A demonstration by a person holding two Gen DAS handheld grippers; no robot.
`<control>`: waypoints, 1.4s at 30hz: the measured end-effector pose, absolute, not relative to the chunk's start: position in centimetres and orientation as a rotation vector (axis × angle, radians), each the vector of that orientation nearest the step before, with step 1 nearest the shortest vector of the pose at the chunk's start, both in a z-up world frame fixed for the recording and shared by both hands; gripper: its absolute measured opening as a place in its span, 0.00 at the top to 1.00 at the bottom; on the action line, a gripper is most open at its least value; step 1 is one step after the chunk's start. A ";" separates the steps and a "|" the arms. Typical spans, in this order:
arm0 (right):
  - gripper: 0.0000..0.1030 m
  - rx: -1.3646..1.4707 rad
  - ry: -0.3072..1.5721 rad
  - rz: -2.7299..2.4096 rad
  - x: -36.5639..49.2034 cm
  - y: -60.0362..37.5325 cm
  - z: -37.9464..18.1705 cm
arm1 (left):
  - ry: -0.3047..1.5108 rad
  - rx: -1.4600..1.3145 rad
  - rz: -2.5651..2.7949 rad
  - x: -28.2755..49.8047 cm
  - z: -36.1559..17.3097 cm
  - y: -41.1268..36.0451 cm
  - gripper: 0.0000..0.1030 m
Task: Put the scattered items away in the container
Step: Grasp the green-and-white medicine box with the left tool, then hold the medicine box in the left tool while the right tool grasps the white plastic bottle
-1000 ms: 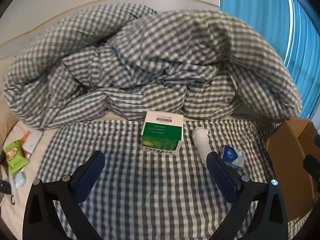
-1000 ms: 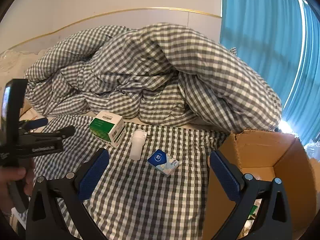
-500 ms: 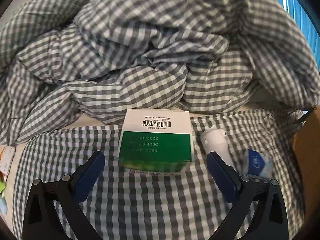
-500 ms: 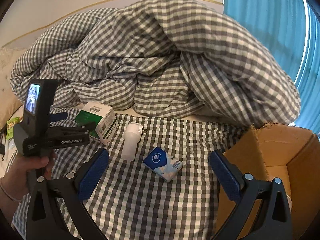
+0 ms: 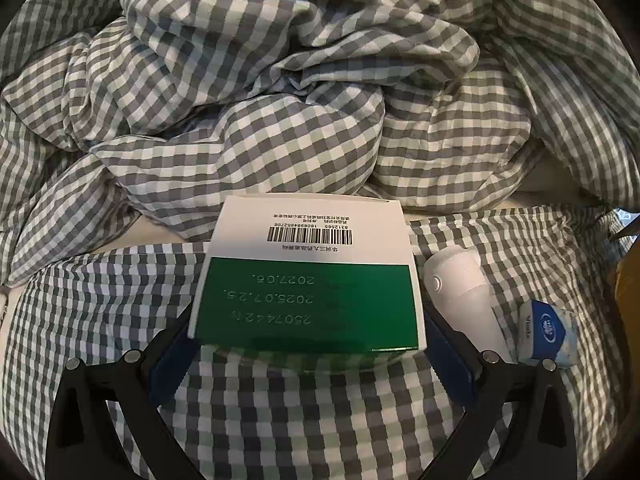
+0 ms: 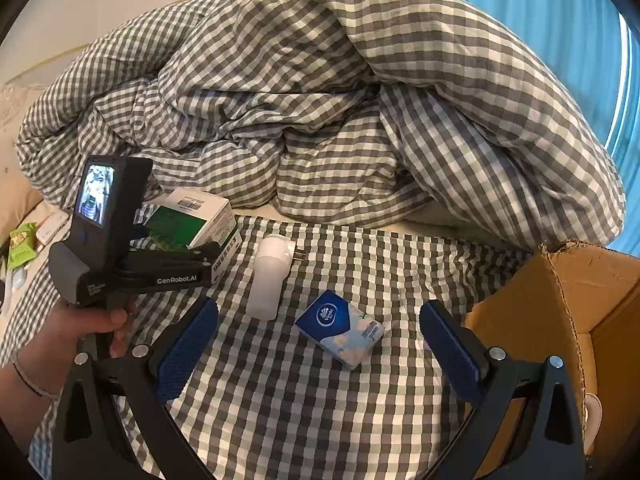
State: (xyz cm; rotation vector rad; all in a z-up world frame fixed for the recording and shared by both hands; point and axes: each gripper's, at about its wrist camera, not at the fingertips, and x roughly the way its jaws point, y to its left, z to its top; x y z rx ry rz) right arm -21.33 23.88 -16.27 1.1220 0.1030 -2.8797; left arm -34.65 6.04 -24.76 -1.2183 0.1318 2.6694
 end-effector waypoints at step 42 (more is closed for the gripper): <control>0.07 1.440 0.040 -2.722 -34.2 18.0 -28.0 | -0.021 -1.069 2.902 -29.5 -19.0 -3.4 0.10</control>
